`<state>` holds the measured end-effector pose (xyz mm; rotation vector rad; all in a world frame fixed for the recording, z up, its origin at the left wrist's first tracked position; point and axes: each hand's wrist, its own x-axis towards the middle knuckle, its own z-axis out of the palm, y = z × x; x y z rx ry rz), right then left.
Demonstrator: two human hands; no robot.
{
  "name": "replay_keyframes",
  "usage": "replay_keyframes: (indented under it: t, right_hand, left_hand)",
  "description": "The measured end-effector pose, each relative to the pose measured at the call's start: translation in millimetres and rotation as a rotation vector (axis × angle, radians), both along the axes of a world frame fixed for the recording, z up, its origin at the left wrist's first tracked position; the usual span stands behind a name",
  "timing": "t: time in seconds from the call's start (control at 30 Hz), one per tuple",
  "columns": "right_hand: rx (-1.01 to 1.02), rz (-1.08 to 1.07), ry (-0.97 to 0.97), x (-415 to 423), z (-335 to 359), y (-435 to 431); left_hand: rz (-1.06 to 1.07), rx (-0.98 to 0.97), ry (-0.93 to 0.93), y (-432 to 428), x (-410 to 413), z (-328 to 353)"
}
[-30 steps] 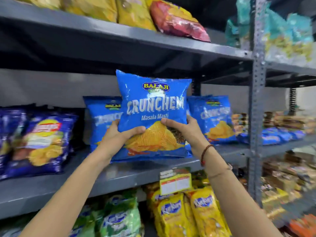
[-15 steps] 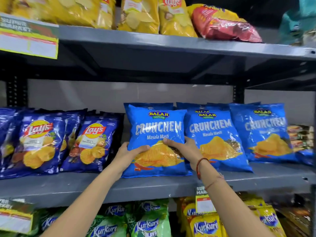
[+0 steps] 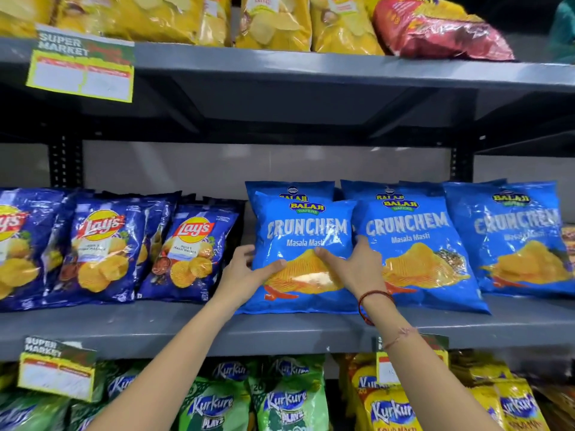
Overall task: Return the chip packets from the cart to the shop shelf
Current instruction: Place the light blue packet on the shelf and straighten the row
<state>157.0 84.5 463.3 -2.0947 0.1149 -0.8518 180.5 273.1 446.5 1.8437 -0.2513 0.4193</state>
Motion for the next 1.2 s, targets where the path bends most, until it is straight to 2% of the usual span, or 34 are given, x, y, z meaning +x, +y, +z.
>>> replay_keyframes:
  t: [0.13, 0.2, 0.27, 0.33, 0.4, 0.5, 0.6, 0.7, 0.87, 1.07, 1.2]
  right_hand:
    - [-0.244, -0.255, -0.129, -16, 4, 20]
    - [-0.309, -0.291, -0.206, -24, 7, 38]
    - [-0.28, -0.166, -0.315, -28, 9, 62]
    - [-0.21, 0.057, -0.377, -29, 8, 91]
    - [-0.121, 0.285, -0.326, -18, 7, 123]
    - [-0.04, 0.461, -0.122, 7, 2, 168]
    - [0.154, 0.492, 0.087, 29, -5, 196]
    - [0.405, 0.507, 0.249, 54, -12, 210]
    - [0.679, 0.714, 0.268, 67, -19, 215]
    - [0.682, 0.731, 0.232, 69, -19, 215]
    - [0.666, 0.782, 0.136, 73, -15, 217]
  left_hand:
    - [0.103, 0.12, -0.213, 28, -20, 2]
    - [0.192, 0.244, -0.338, 47, -32, -1]
    - [0.263, 0.38, -0.424, 69, -45, -7]
    - [0.314, 0.49, -0.456, 91, -56, -16]
    - [0.344, 0.584, -0.418, 111, -64, -26]
    - [0.332, 0.742, -0.261, 137, -71, -42]
    - [0.289, 0.925, -0.151, 151, -78, -52]
    - [0.305, 1.09, -0.159, 153, -83, -62]
    - [0.409, 1.078, -0.348, 159, -78, -79]
    - [0.464, 0.96, -0.442, 159, -67, -100]
    - [0.495, 0.896, -0.48, 155, -64, -103]
